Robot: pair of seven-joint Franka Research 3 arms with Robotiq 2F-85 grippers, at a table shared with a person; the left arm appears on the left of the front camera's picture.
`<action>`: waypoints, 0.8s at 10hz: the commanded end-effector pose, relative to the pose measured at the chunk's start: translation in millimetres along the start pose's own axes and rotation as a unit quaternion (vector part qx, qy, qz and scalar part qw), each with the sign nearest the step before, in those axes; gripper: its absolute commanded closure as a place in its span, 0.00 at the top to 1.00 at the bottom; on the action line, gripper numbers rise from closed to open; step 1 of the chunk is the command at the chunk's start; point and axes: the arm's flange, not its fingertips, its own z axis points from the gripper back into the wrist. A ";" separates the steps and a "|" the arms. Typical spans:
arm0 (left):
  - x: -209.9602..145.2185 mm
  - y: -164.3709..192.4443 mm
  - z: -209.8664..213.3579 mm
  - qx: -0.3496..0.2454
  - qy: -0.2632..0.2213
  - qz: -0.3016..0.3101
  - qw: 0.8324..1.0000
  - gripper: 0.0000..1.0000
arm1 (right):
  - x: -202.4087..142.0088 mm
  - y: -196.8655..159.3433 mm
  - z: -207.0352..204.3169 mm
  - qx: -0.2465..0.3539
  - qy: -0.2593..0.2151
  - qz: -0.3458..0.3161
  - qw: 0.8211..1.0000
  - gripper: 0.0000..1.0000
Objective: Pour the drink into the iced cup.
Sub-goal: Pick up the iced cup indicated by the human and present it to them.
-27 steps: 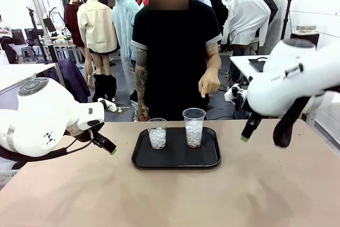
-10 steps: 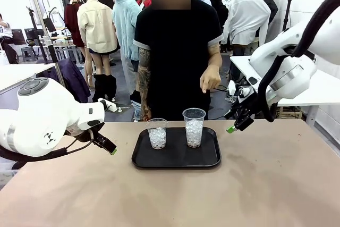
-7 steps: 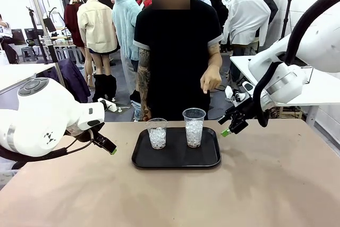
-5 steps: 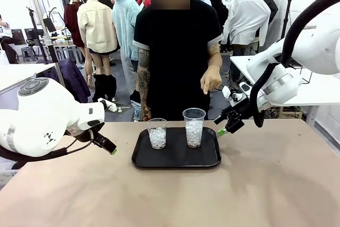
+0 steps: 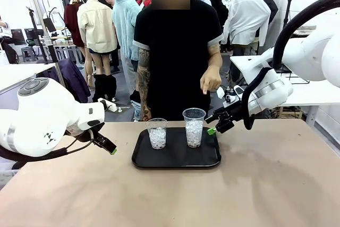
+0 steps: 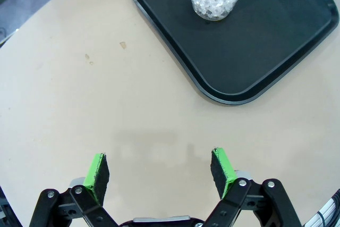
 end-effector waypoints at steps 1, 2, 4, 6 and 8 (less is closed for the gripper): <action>-0.4 1.7 0.7 0.000 -0.001 0.002 1.000 1.00 | 0.7 2.2 -12.4 -0.001 -0.016 0.014 1.000 1.00; -0.4 1.7 0.7 0.000 -0.001 0.002 1.000 1.00 | 1.9 2.3 -17.3 0.006 -0.016 0.018 1.000 1.00; -0.4 1.7 0.7 0.000 -0.001 0.002 1.000 1.00 | 2.1 -2.6 -20.3 -0.015 -0.018 0.018 1.000 1.00; -0.4 1.7 0.7 0.000 -0.001 0.002 1.000 1.00 | 1.7 -11.1 -30.4 0.000 -0.024 0.015 1.000 1.00; -0.4 1.7 0.7 0.000 -0.001 0.002 1.000 1.00 | 1.4 -13.4 -38.8 -0.006 -0.031 0.018 0.999 1.00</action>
